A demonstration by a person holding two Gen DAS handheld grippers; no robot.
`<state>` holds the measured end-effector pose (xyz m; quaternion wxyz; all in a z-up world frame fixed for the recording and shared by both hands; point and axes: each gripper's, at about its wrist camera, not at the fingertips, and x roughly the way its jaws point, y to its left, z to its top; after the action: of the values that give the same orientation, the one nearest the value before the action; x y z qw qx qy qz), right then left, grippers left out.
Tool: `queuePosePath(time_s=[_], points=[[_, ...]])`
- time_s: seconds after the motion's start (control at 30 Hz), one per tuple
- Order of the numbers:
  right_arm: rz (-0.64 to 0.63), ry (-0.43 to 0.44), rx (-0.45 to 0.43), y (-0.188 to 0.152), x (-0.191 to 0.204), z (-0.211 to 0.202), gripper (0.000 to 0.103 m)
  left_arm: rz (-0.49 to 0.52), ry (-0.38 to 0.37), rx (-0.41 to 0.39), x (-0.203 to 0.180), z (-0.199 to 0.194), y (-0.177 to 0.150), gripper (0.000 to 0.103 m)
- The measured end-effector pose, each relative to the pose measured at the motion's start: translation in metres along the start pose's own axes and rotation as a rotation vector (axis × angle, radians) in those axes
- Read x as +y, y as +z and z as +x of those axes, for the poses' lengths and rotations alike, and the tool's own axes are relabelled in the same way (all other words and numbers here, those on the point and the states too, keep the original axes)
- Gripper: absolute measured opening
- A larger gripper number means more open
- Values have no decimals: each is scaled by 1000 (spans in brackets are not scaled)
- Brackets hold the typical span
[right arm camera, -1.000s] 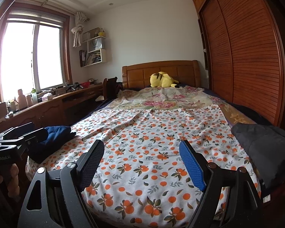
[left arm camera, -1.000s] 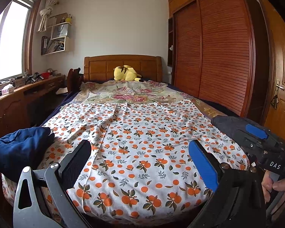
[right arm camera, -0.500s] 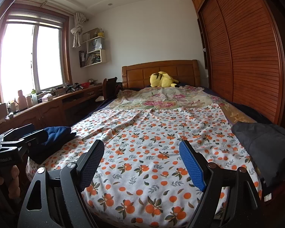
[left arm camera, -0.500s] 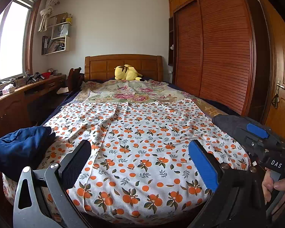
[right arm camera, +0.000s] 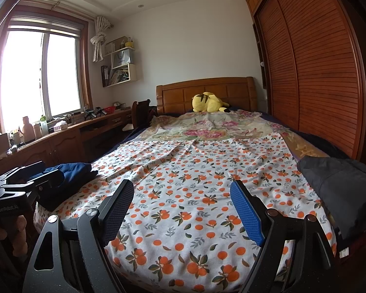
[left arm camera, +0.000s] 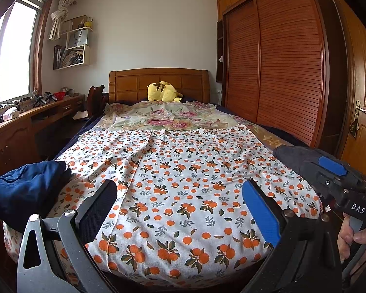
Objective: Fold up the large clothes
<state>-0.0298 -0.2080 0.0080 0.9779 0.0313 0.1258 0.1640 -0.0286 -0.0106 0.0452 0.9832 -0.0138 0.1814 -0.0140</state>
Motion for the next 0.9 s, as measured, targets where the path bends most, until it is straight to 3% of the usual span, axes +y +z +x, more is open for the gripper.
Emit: queuePosePath(time_s=[0.9], points=[[1,-1,6,1,4,3,83,-2,1,10,6,0,-10,102]])
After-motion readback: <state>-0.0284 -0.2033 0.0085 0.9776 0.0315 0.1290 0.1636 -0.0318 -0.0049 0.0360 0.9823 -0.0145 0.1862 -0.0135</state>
